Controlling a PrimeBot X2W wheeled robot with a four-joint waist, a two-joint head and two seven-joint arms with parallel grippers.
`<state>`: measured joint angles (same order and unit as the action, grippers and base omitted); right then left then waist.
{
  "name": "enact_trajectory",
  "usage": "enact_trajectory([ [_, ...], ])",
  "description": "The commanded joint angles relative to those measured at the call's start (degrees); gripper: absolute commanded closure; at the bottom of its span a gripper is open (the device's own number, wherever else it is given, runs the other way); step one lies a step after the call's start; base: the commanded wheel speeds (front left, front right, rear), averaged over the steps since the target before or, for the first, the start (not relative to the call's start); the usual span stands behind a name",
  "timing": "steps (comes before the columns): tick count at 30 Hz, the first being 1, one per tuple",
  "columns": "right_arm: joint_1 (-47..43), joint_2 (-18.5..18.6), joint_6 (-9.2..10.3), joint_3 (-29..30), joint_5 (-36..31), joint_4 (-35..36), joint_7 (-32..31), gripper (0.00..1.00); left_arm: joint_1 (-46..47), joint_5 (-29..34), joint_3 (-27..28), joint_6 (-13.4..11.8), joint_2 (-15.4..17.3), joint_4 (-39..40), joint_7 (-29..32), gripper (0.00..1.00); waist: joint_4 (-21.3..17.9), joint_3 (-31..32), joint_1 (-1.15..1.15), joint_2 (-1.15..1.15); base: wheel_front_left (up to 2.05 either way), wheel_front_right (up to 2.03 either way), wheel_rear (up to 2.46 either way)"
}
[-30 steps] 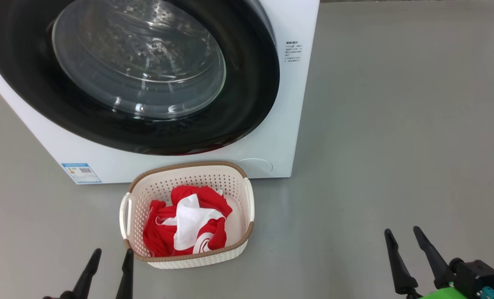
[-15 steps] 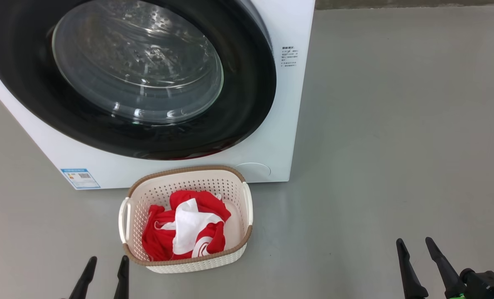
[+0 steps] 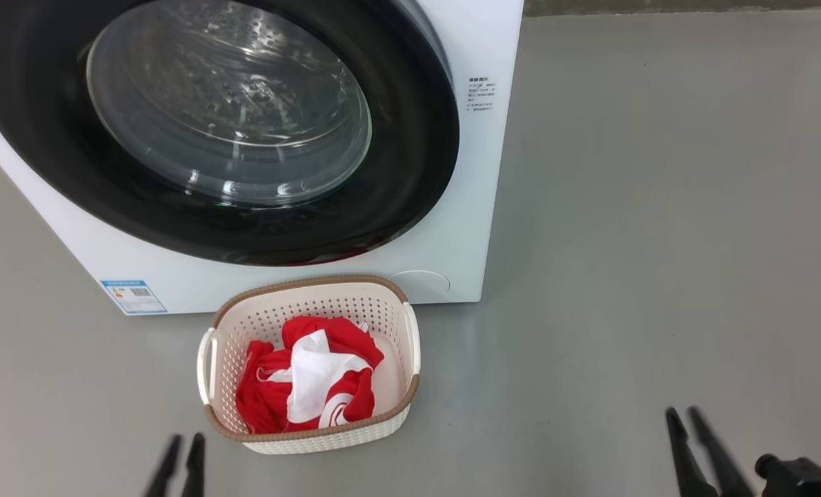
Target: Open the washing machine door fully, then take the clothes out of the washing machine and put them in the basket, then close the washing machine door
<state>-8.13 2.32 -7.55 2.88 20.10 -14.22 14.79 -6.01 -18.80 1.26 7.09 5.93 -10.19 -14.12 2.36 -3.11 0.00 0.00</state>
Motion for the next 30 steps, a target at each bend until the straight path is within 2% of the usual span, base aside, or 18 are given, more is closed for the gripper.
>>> enact_trajectory([
  [1, -0.01, -0.14, 0.0, -0.01, 0.02, -0.4, -0.01, 1.0, 0.0, -0.01, -0.08, 0.0, -0.19, -0.42, 0.01, 1.0, 0.0, 0.0, 0.0, 0.0, 0.0, 0.0, 0.0],
  [6, 0.09, -0.76, 0.0, -0.08, 1.43, -2.23, -0.49, 1.0, 0.18, -1.42, -0.37, 0.01, -1.13, -2.24, 0.34, 1.0, -0.03, 0.03, 0.01, 0.0, 0.0, 0.0, 0.0],
  [11, 0.57, -0.6, 0.0, -0.07, 4.44, -2.07, -1.23, 1.0, 0.57, -4.45, -0.23, 0.02, -1.13, -2.24, 1.1, 1.0, -0.14, 0.31, 0.13, 0.0, 0.0, 0.0, 0.0],
  [15, 1.08, -0.47, 0.01, -0.07, 6.84, -2.07, -1.82, 1.0, 1.0, -6.85, -0.12, 0.04, -1.14, -2.36, 1.7, 1.0, -0.22, 0.3, 0.01, 0.0, 0.0, 0.0, 0.0],
  [30, 2.88, -0.07, 0.01, 0.06, 15.73, -1.82, -4.1, 1.0, 2.52, -15.8, 0.37, 0.08, -1.23, -2.6, 4.02, 1.0, -0.5, 0.62, 0.0, 0.0, 0.0, 0.0, 0.0],
])
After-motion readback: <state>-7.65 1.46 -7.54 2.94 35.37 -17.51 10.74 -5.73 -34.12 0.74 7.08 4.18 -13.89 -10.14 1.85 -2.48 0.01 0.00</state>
